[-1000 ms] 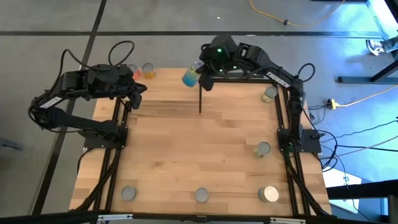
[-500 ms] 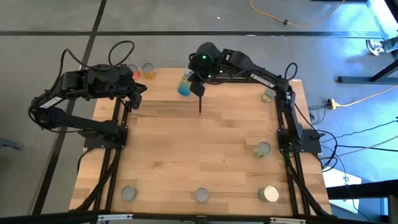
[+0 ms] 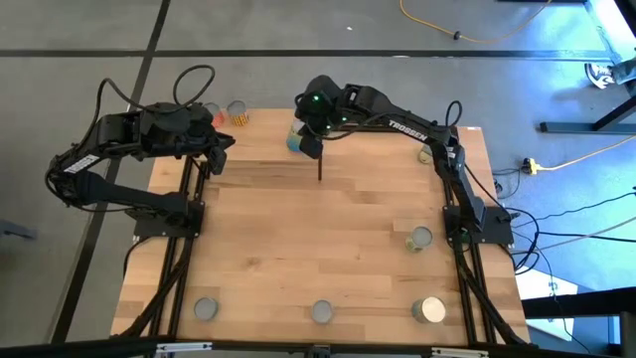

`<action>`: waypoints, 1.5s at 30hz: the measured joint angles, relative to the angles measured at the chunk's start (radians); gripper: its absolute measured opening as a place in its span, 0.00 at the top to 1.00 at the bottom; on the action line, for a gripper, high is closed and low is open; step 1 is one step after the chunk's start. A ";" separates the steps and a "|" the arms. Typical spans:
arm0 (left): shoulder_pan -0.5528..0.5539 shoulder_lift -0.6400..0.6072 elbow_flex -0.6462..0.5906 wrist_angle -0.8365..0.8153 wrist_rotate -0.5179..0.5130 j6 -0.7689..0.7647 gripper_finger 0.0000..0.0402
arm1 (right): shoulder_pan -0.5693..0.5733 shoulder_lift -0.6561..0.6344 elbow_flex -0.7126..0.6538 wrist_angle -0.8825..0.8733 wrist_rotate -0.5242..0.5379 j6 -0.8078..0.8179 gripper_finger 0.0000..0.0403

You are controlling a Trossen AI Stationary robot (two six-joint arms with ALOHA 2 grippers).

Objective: Pick and place cans onto a shelf
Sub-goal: Put the top canned cherries on the shelf

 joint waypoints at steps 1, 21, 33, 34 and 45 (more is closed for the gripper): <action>0.000 0.000 0.000 0.000 0.000 0.000 0.88 | 0.001 0.001 0.000 -0.004 0.000 -0.008 1.00; 0.000 0.000 0.000 0.000 0.000 0.000 0.88 | 0.004 0.001 0.000 0.014 -0.051 -0.039 0.94; 0.000 0.000 0.000 0.000 0.000 0.000 0.88 | 0.004 -0.052 0.000 0.129 0.011 -0.066 0.94; 0.000 0.000 0.000 0.000 0.000 0.000 0.88 | 0.004 -0.069 0.001 0.133 0.010 -0.069 0.94; 0.000 0.046 0.000 0.000 0.002 -0.001 0.88 | 0.004 -0.227 0.001 0.011 0.098 -0.102 0.99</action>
